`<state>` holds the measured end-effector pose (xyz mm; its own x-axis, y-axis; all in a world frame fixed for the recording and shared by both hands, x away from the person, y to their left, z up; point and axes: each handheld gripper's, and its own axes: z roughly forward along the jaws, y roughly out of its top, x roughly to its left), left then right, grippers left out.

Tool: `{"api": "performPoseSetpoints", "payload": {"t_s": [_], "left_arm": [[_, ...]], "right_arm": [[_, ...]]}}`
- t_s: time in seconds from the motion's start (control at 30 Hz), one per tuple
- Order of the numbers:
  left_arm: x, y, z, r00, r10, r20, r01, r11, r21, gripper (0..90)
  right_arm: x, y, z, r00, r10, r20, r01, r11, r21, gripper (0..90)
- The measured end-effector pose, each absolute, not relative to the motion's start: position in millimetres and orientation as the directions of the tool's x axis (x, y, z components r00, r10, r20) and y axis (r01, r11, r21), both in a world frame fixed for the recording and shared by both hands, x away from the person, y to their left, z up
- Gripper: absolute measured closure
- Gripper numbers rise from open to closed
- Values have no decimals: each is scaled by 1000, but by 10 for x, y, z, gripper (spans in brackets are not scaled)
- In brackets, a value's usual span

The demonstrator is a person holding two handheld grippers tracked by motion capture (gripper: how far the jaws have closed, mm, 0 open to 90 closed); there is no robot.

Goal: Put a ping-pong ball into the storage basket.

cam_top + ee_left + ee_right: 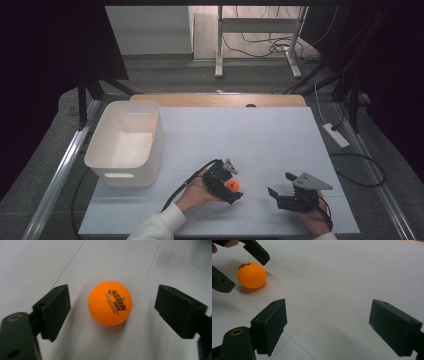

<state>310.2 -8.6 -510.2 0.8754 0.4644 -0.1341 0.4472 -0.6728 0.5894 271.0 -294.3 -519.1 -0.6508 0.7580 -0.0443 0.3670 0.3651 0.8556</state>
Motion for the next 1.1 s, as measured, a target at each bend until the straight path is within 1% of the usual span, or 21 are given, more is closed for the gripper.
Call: {"api": "performPoseSetpoints", "payload": {"t_s": [0.1,0.2,0.43,0.63,1.1], "left_arm": [[3099,-87,-5105,876,462,-135,447,-676,587,268],[3097,-88,-5111,873,469,-133,451,-674,586,317],[3095,-69,-5101,878,461,-131,442,-674,592,498],[3065,-36,-5037,884,448,-130,427,-665,613,509],[3043,89,-4897,865,480,-146,439,-583,683,510]], "right_arm": [[2711,-2949,-5190,-651,758,-43,368,365,855,147],[2709,-2948,-5190,-651,758,-45,366,365,856,148],[2710,-2951,-5189,-651,758,-46,366,366,856,148],[2705,-2954,-5185,-650,759,-44,364,362,858,148],[2706,-2954,-5184,-648,760,-48,365,366,856,148]]}}
